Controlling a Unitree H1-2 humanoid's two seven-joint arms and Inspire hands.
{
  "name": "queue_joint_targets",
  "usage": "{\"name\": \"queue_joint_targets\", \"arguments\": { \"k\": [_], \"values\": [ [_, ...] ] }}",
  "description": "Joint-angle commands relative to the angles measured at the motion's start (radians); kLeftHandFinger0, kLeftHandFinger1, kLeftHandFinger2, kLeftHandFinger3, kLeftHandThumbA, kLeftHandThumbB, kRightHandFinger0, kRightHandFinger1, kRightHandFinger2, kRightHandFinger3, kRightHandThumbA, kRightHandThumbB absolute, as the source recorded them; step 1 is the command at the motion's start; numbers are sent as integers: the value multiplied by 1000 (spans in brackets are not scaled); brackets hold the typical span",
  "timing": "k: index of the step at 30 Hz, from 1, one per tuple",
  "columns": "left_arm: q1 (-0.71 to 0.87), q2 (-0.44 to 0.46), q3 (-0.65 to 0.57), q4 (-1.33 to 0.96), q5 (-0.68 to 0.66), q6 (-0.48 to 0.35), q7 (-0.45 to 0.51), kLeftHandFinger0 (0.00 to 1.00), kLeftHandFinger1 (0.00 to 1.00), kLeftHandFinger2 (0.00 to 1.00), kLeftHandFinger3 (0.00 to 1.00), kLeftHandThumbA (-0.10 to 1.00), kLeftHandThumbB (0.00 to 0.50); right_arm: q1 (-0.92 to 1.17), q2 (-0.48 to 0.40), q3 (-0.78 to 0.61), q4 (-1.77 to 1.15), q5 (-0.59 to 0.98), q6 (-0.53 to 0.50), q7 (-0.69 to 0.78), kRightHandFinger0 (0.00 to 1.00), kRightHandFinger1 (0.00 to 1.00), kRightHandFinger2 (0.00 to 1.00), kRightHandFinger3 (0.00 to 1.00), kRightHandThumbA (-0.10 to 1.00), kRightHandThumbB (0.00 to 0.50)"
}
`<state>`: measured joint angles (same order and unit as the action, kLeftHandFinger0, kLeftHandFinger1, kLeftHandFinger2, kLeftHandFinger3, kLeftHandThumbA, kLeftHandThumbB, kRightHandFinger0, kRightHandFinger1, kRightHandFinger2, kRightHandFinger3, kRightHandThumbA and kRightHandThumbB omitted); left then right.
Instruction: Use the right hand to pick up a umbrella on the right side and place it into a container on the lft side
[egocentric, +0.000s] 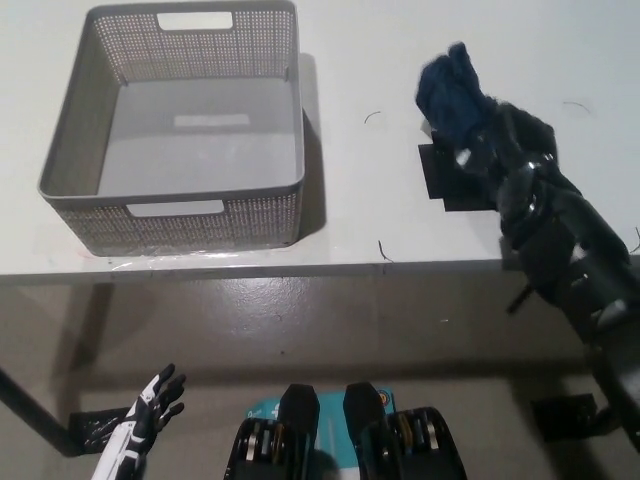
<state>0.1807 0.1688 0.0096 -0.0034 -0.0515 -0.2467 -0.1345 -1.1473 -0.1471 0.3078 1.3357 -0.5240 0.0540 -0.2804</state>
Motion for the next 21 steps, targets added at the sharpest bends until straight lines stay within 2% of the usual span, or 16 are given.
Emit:
{"name": "queue_joint_targets", "arguments": {
  "k": [1, 2, 3, 4, 5, 6, 7, 8, 9, 11, 14, 15, 18, 21],
  "values": [
    [8, 5, -4, -19, -38, -27, -25, 1000, 1000, 1000, 1000, 1000, 56, -247, 53, -26, -148, 49, -105, -7, 0, 97, 609, 598, -100, 215],
    [9, 4, -5, -20, -37, -25, -25, 1000, 1000, 1000, 1000, 1000, 56, -258, 63, -31, -164, 57, -109, -1, 0, 113, 638, 620, -100, 241],
    [10, 2, -7, -21, -34, -23, -23, 1000, 1000, 1000, 1000, 1000, 59, -276, 77, -30, -188, 57, -86, 14, 63, 264, 777, 713, -100, 264],
    [11, 1, -8, -22, -31, -22, -22, 1000, 1000, 1000, 1000, 1000, 60, -285, 85, -30, -205, 57, -67, 25, 57, 254, 692, 655, -100, 266],
    [12, 0, -8, -28, -24, -19, -18, 1000, 1000, 1000, 1000, 1000, 73, -308, 109, -30, -233, 59, -35, 41, 46, 211, 496, 425, -100, 245],
    [11, -1, -8, -28, -15, -24, -13, 1000, 1000, 1000, 1000, 1000, 76, -314, 119, -37, -252, 67, -35, 45, 2, 92, 358, 298, -100, 240],
    [10, 0, -7, -24, 6, -37, -4, 1000, 1000, 1000, 1000, 1000, 71, -335, 145, -38, -276, 70, -19, 54, 0, 4, 360, 278, -100, 213],
    [10, 1, -7, -25, 8, -37, -4, 1000, 1000, 1000, 1000, 1000, 71, -335, 146, -39, -283, 70, -14, 56, 0, 6, 419, 332, -100, 211],
    [10, 0, -7, -26, -3, -33, -8, 1000, 1000, 1000, 1000, 1000, 83, -357, 170, -44, -293, 82, -17, 71, 0, 51, 520, 411, -100, 222],
    [10, 0, -7, -25, -19, -34, -15, 1000, 1000, 1000, 1000, 1000, 87, -385, 206, -47, -292, 93, -25, 78, 0, 112, 654, 535, -100, 238],
    [11, 5, -14, -27, -36, -25, -32, 1000, 1000, 1000, 1000, 1000, 74, -411, 250, -48, -285, 106, -35, 89, 0, 155, 618, 533, -100, 256],
    [12, 5, -17, -26, -49, -23, -40, 1000, 1000, 1000, 1000, 1000, 74, -416, 263, -49, -281, 107, -37, 84, 0, 147, 607, 516, -100, 257],
    [10, 6, -24, -29, -63, -29, -51, 1000, 1000, 1000, 1000, 993, 47, -443, 314, -49, -236, 111, -57, 65, 0, 34, 536, 466, -100, 274],
    [9, 9, -24, -35, -36, -33, -43, 1000, 1000, 1000, 1000, 1000, 40, -462, 343, -47, -199, 111, -59, 51, 0, 53, 546, 463, -100, 280]
  ]
}}
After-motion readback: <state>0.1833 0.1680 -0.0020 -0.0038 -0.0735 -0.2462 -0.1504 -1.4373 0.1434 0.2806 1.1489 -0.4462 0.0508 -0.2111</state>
